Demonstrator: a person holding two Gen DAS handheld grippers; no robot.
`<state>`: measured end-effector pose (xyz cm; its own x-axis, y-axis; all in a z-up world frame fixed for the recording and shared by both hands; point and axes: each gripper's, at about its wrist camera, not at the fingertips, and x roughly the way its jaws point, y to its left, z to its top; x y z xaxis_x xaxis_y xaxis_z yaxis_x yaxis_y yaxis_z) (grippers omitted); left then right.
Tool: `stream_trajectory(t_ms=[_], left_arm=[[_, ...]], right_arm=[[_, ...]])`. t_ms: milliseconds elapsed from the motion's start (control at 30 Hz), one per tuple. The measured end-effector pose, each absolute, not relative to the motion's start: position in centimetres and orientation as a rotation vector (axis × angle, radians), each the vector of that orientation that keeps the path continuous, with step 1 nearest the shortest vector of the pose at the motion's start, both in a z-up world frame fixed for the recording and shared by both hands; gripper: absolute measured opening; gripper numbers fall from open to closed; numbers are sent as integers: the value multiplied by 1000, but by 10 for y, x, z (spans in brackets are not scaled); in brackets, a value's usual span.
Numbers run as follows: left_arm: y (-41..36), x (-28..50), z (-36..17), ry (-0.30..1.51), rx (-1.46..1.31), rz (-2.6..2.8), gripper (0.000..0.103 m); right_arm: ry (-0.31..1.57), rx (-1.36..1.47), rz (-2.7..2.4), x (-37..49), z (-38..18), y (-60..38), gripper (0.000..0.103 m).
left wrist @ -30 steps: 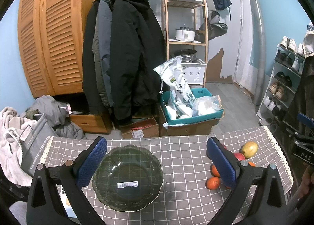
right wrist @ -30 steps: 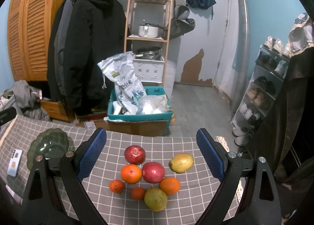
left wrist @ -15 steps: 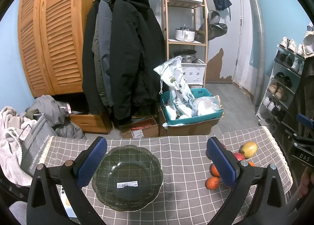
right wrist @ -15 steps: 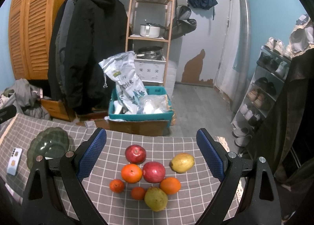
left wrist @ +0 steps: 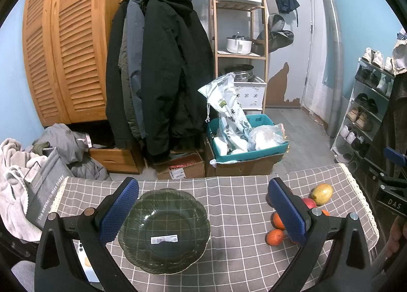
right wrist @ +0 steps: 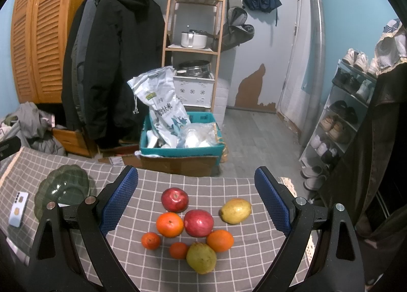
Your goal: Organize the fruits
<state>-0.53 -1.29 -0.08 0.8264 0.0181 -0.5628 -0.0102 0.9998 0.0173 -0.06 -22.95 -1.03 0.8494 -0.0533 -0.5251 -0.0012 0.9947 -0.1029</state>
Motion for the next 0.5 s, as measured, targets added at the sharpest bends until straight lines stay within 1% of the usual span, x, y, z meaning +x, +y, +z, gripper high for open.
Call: stream_trajectory(t_ms=[300,500], left_arm=[[-23,-7,-4,608,11,9,103],[-37,2,-20,667,24,-28,103]], right_arm=[[562,-104,-27,-1,-13,-229,91],[605,-98,-29,-6,-27,-236,91]])
